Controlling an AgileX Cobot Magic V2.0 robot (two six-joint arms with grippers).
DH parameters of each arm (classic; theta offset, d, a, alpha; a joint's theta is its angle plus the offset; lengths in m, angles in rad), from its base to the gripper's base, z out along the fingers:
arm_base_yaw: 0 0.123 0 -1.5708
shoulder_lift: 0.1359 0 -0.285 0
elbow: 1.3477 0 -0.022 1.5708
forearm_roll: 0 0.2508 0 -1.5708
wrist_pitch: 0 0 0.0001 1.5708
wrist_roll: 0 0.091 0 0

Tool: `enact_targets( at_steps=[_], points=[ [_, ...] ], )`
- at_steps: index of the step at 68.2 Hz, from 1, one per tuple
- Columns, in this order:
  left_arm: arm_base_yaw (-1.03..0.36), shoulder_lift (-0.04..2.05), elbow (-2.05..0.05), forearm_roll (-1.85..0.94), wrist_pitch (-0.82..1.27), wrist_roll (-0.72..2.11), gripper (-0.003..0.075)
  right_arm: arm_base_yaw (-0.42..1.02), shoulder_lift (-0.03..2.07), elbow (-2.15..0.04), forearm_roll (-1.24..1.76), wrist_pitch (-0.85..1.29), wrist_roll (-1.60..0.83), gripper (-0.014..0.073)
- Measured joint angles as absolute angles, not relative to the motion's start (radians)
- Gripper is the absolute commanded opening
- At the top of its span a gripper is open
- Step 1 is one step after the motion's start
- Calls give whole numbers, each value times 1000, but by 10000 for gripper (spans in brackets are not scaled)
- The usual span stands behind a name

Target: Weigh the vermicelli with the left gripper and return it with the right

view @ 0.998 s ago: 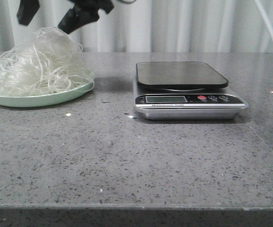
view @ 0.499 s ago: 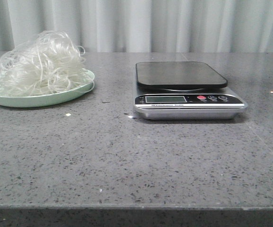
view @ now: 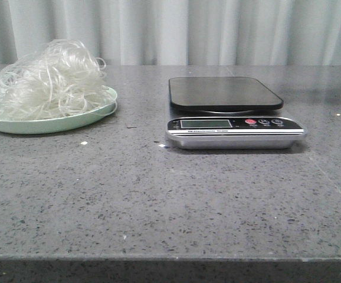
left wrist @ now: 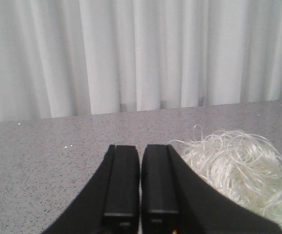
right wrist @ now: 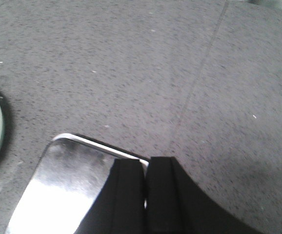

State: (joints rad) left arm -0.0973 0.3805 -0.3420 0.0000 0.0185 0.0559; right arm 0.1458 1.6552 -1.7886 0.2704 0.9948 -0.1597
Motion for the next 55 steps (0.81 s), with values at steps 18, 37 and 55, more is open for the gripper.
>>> enact_targets(
  at_steps=[18,37,55],
  points=[
    [-97,380,-342,0,19,56,136,93,1377,-1362,262,735,-160,153],
    [-97,380,-342,0,19,56,136,81,1047,-966,207,504,-160,153],
    [-97,380,-342,0,17,56,136,81,697,-635,192,307,-160,153]
  ],
)
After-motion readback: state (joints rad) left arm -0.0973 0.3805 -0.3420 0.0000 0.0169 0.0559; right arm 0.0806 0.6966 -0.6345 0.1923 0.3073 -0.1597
